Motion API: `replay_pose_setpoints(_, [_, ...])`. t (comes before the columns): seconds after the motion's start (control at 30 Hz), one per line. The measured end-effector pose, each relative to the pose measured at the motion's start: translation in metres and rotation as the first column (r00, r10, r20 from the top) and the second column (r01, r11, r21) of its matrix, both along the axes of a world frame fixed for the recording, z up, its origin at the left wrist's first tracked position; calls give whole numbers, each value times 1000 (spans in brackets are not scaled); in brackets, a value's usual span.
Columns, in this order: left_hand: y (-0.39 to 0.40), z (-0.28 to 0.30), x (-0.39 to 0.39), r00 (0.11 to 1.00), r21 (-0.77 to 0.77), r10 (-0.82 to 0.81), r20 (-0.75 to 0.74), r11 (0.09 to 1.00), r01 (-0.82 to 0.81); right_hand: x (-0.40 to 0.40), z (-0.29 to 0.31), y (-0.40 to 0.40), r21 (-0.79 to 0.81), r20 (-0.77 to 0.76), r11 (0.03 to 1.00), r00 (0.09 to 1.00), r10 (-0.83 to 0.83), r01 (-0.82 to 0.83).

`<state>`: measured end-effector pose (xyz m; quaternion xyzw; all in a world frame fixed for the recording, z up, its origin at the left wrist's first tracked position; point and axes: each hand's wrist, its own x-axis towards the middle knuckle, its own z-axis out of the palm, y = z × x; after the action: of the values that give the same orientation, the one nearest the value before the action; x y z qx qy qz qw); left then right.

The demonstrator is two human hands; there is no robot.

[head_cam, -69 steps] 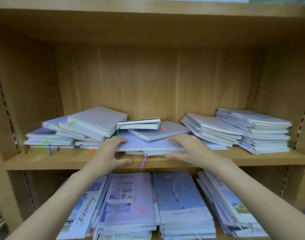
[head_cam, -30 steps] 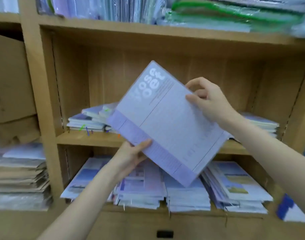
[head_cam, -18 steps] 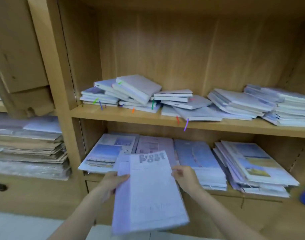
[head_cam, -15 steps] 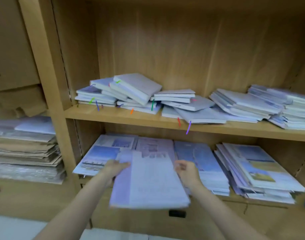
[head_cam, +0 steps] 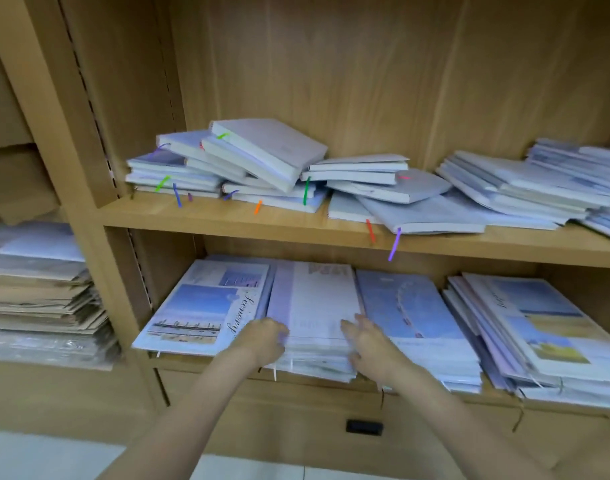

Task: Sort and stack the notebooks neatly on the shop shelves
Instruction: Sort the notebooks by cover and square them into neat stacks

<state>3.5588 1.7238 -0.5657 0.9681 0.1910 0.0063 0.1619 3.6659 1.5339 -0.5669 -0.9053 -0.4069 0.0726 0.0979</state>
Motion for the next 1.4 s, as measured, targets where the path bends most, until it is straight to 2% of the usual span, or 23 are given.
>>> replay_pose_setpoints(0.03, [0,11,-6,976,99,-1,216,995,-21,-3,15,-5,98,61,995,998,0,-6])
replay_pose_setpoints(0.07, [-1,25,-14,901,160,-16,434,985,-59,-8,32,-13,221,133,975,991,-7,-23])
replay_pose_setpoints(0.13, [0,55,-34,656,226,-108,747,969,-98,-25,71,-36,482,215,873,976,-42,-68])
replay_pose_setpoints(0.2, [1,86,-45,529,279,-172,831,952,-129,-44,110,-59,668,221,735,974,-46,-117])
replay_pose_setpoints(0.27, [-2,114,-44,492,284,-177,852,947,-151,-55,145,-71,770,217,623,975,-53,-138])
replay_pose_setpoints(0.33, [-12,138,-33,523,306,-188,831,940,-148,-53,178,-68,805,209,578,976,-64,-135])
replay_pose_setpoints(0.37, [-15,146,-25,562,330,-195,804,932,-148,-46,193,-61,799,220,585,973,-71,-138])
replay_pose_setpoints(0.43, [-17,156,-7,670,373,-164,724,910,-181,-25,217,-37,722,284,675,955,-86,-154])
replay_pose_setpoints(0.5, [-12,156,8,759,404,-111,641,890,-211,0,231,-8,528,351,841,932,-86,-122])
replay_pose_setpoints(0.57, [-7,151,18,803,341,-28,596,914,-221,21,233,18,319,383,947,919,-88,-42])
replay_pose_setpoints(0.63, [-2,142,23,807,334,-13,591,914,-230,39,229,39,184,391,983,917,-83,10])
replay_pose_setpoints(0.7, [2,138,25,810,392,-26,586,884,-256,50,221,54,143,385,988,917,-107,55])
replay_pose_setpoints(0.77, [4,138,27,801,412,-31,598,869,-274,53,216,62,177,412,980,897,-159,92])
replay_pose_setpoints(0.9, [1,138,28,800,380,-7,599,883,-276,40,213,58,251,556,961,795,-241,115])
replay_pose_setpoints(1.07, [5,139,27,844,328,23,536,916,-233,23,212,45,375,563,926,780,-273,53])
replay_pose_setpoints(1.23, [-4,146,21,802,237,74,592,936,-261,31,228,-18,294,694,954,675,-252,53])
replay_pose_setpoints(1.3, [-11,151,22,740,344,-15,672,892,-294,38,239,-48,447,676,893,673,-298,-53])
replay_pose_setpoints(1.37, [-17,160,35,738,484,-150,658,835,-261,45,252,-74,619,641,773,659,-394,-140])
replay_pose_setpoints(1.4, [-20,167,44,738,529,-215,640,819,-220,50,260,-84,666,642,727,622,-448,-164])
